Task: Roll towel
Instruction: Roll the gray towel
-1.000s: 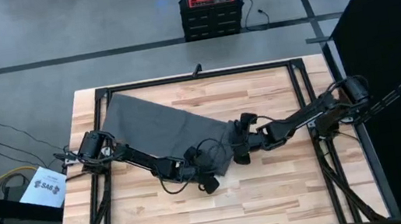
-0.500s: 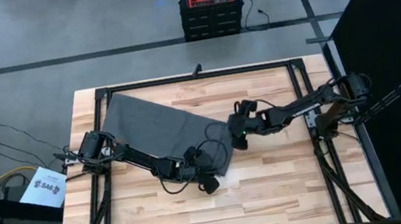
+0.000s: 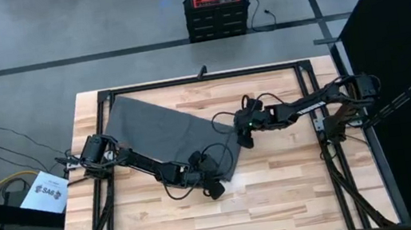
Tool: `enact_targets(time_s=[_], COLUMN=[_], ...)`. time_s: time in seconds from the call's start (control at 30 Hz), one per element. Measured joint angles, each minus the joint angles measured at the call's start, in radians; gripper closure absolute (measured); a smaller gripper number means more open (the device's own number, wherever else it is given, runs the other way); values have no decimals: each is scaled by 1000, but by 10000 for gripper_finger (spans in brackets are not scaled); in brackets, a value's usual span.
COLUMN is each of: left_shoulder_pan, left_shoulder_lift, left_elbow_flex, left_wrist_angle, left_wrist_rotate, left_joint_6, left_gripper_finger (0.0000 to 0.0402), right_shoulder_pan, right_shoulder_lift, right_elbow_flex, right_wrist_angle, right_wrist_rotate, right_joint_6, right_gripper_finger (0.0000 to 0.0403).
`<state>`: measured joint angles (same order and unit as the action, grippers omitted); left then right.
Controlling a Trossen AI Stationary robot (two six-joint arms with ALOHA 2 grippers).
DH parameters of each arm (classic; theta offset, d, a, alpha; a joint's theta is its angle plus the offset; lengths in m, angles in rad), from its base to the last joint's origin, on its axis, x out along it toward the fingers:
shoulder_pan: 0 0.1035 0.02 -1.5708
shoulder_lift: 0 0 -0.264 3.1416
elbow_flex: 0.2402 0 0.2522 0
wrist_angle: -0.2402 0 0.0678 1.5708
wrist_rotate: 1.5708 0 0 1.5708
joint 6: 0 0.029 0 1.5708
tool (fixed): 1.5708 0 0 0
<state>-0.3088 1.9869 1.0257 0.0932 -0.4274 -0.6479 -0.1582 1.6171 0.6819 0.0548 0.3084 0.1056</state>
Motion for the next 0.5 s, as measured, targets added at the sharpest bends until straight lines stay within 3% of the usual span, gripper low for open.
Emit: enact_targets(time_s=[0.13,0.27,0.5], left_shoulder_pan=[0,0,-2], left_shoulder_lift=[1,1,1], left_elbow_flex=[0,0,1], left_wrist_angle=[11,7,5], left_wrist_rotate=[4,4,4], left_joint_6=[-1,-15,-19], left_gripper_finger=[268,268,268], right_shoulder_pan=[-2,-4,5], right_shoulder_lift=[109,154,-26], right_elbow_flex=[5,37,43], right_wrist_angle=[126,169,42], right_wrist_rotate=[1,67,97], right_joint_6=[-43,-106,-116], right_gripper_finger=[177,177,177])
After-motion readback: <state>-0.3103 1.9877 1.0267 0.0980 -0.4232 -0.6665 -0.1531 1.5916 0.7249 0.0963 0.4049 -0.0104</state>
